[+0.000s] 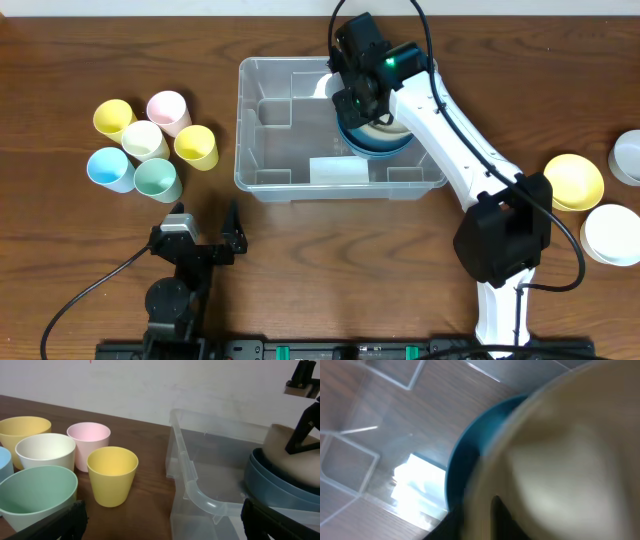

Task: Pack container
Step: 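Carry the cream bowl and stack it onto the teal bowls, then move right gripper to the small yellow bowl and grasp rim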

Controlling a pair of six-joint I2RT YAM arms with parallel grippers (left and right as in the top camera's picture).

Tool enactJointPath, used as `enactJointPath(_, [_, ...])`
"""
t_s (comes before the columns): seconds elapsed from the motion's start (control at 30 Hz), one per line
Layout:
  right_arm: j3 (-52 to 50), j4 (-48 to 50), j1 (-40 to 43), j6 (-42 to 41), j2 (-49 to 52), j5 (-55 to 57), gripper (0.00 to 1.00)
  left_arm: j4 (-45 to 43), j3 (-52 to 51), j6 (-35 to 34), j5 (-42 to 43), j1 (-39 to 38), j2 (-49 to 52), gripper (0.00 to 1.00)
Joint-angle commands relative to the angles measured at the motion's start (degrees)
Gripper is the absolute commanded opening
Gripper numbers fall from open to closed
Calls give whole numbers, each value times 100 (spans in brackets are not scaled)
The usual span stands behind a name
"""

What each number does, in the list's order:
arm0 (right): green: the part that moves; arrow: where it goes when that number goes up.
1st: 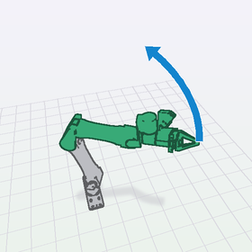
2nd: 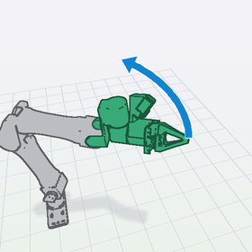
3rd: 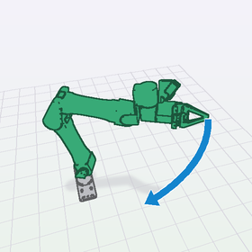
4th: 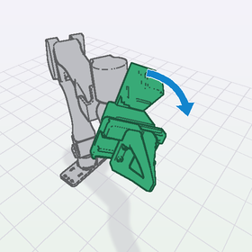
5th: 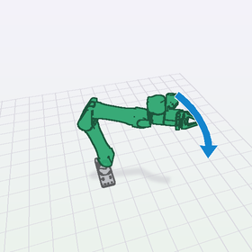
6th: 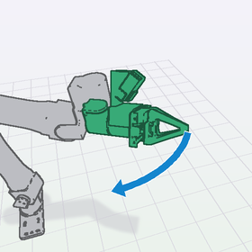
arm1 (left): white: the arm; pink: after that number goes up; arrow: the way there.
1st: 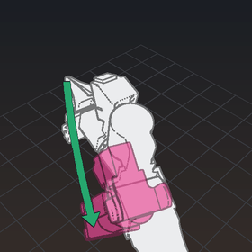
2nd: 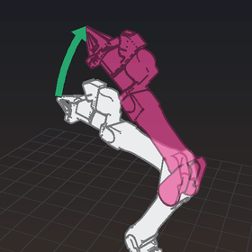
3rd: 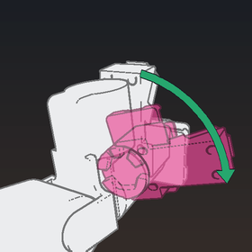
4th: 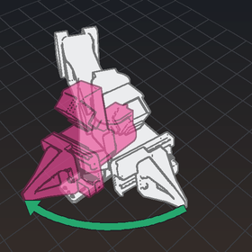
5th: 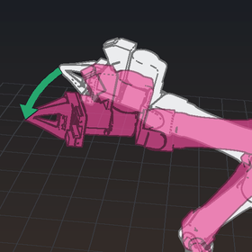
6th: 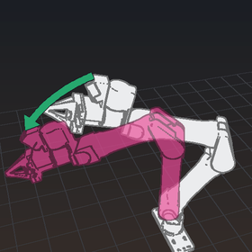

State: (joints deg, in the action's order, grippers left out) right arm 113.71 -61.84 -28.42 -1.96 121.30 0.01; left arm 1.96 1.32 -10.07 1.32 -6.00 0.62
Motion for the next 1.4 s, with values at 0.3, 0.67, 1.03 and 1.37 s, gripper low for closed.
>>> enactJointPath(0.3, [345,-195,-63,291,-48,-243,67,214,-109,101,-83,37,-28,98])
enactJointPath(0.67, [2538,-2184,688,-42,-509,70,72,214,-109,101,-85,37,-28,98])
enactJointPath(1.03, [2135,-3394,2603,-1545,-542,87,72,214,-109,101,-85,37,-28,98])
enactJointPath(1.37, [584,-3064,4065,-1687,-549,-295,67,214,-107,101,-83,37,-28,98])
